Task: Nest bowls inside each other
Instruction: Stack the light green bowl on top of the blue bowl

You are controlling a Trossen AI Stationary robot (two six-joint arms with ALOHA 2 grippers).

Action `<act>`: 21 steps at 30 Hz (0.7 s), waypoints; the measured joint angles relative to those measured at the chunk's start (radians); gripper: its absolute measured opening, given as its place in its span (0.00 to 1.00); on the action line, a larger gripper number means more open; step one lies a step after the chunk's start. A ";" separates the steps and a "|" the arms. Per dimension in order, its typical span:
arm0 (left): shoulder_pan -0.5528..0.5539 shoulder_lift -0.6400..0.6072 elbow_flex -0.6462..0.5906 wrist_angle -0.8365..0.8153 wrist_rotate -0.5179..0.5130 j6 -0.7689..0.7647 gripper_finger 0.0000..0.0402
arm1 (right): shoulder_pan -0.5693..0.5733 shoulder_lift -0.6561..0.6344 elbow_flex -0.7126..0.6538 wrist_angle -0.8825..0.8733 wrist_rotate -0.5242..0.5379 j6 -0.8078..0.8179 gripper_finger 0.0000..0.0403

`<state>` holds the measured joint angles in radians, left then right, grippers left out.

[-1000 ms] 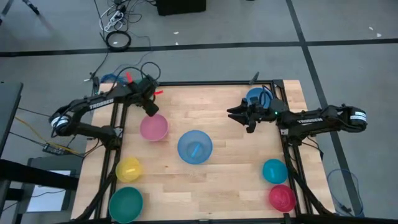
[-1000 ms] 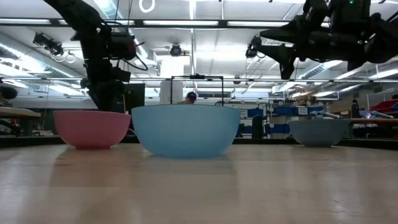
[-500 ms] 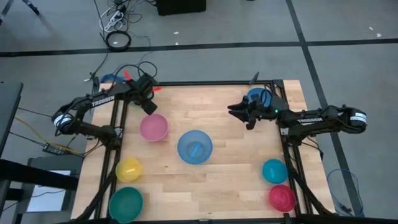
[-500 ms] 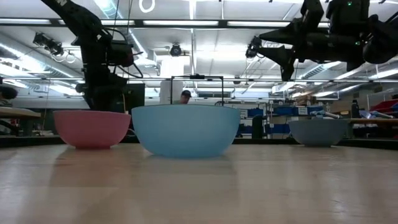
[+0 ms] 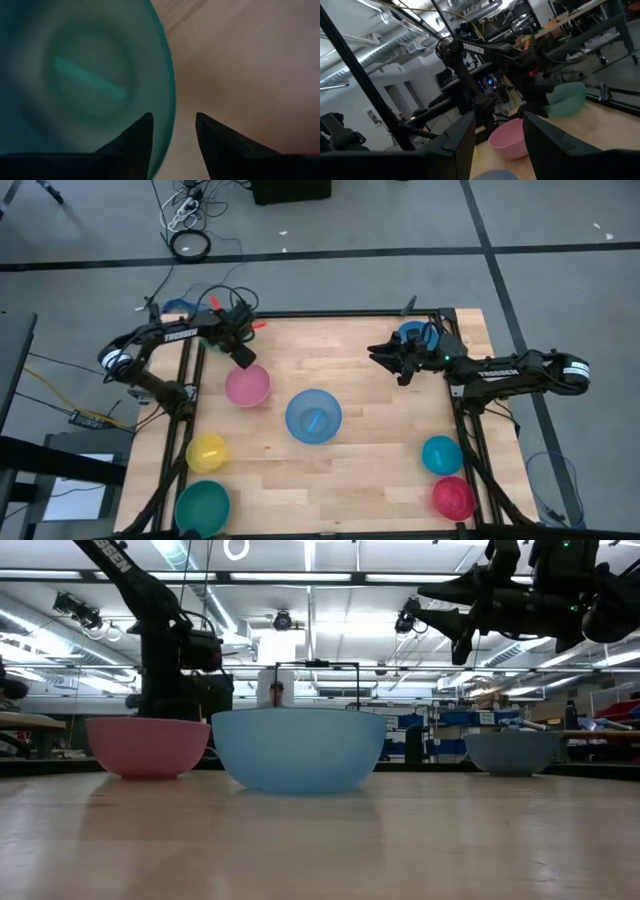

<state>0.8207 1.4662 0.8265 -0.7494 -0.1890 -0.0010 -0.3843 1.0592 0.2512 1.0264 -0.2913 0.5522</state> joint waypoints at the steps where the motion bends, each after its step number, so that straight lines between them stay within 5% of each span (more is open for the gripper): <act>1: 0.000 0.010 0.000 0.002 0.000 0.000 0.38 | 0.000 0.000 0.000 0.000 0.000 0.000 0.39; 9: -0.004 0.025 0.005 0.003 -0.002 0.012 0.04 | -0.023 0.000 0.000 -0.002 0.003 0.000 0.39; 21: -0.164 0.020 0.278 -0.090 0.012 0.104 0.02 | -0.053 0.000 0.000 -0.014 0.001 0.014 0.39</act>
<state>0.6568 1.4860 1.1045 -0.8390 -0.1774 0.1030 -0.4374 1.0588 0.2512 1.0126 -0.2904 0.5659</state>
